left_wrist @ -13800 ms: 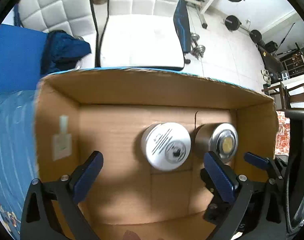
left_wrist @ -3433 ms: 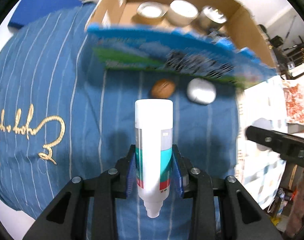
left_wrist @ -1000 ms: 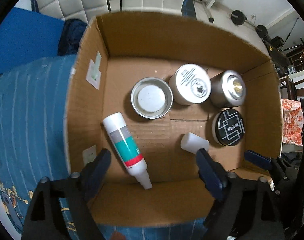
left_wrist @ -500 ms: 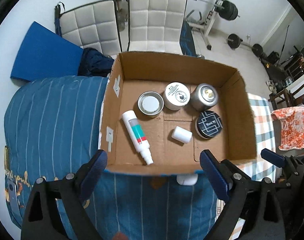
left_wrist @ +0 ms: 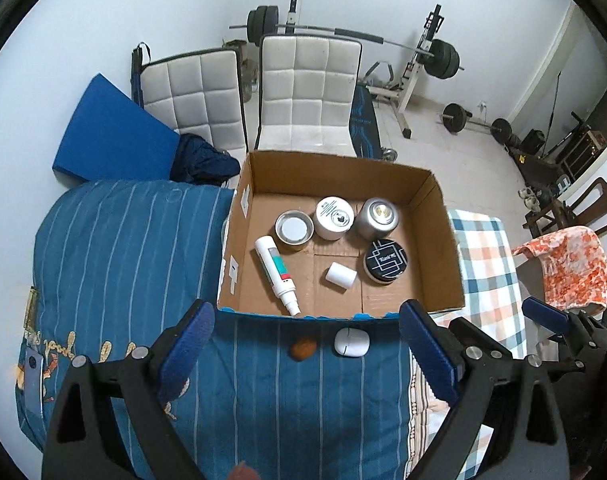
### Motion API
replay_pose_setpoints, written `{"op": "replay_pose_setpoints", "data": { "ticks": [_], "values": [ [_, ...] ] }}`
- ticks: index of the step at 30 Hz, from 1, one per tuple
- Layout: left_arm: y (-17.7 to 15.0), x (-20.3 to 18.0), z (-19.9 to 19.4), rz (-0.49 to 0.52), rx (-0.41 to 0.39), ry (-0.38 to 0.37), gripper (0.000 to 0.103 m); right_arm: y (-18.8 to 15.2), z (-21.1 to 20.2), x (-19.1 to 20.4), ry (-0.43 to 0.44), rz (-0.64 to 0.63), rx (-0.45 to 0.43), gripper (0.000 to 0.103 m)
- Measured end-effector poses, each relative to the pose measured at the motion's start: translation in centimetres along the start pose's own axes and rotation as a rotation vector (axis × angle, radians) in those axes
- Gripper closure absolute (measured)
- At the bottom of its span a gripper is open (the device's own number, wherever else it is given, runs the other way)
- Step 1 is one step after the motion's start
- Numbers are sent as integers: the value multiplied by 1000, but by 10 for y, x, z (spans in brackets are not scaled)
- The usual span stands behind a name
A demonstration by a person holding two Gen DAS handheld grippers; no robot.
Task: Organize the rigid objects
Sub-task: 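Raise both tools away from the box above the bed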
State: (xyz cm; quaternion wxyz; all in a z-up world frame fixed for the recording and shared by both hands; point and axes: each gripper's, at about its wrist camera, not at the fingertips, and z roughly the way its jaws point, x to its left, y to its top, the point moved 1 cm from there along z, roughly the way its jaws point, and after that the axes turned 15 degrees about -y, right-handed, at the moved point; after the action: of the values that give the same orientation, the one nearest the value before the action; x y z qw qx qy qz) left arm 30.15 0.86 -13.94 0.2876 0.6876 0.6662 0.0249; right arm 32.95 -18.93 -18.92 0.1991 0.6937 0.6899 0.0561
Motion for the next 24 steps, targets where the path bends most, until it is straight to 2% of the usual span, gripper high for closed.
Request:
{"op": "replay_pose_setpoints", "data": {
  "ticks": [7, 14, 17, 20, 22, 24],
  "values": [
    [-1, -11, -23, 13, -42, -1, 8, -3, -27, -8, 13, 8, -48, 0],
    [-4, -13, -23, 7, -41, 2, 8, -6, -23, -15, 36, 26, -22, 0],
    [-8, -7, -9, -10, -22, 21, 8, -11, -3, -23, 43, 50, 11, 0],
    [-20, 6, 15, -29, -1, 78, 8, -23, 36, -28, 71, 70, 94, 0],
    [-33, 20, 42, -50, 56, 118, 8, -32, 67, -23, 77, 67, 143, 0],
    [-48, 35, 70, -85, 125, 126, 8, -44, 102, -12, 94, 58, 204, 0]
  ]
}}
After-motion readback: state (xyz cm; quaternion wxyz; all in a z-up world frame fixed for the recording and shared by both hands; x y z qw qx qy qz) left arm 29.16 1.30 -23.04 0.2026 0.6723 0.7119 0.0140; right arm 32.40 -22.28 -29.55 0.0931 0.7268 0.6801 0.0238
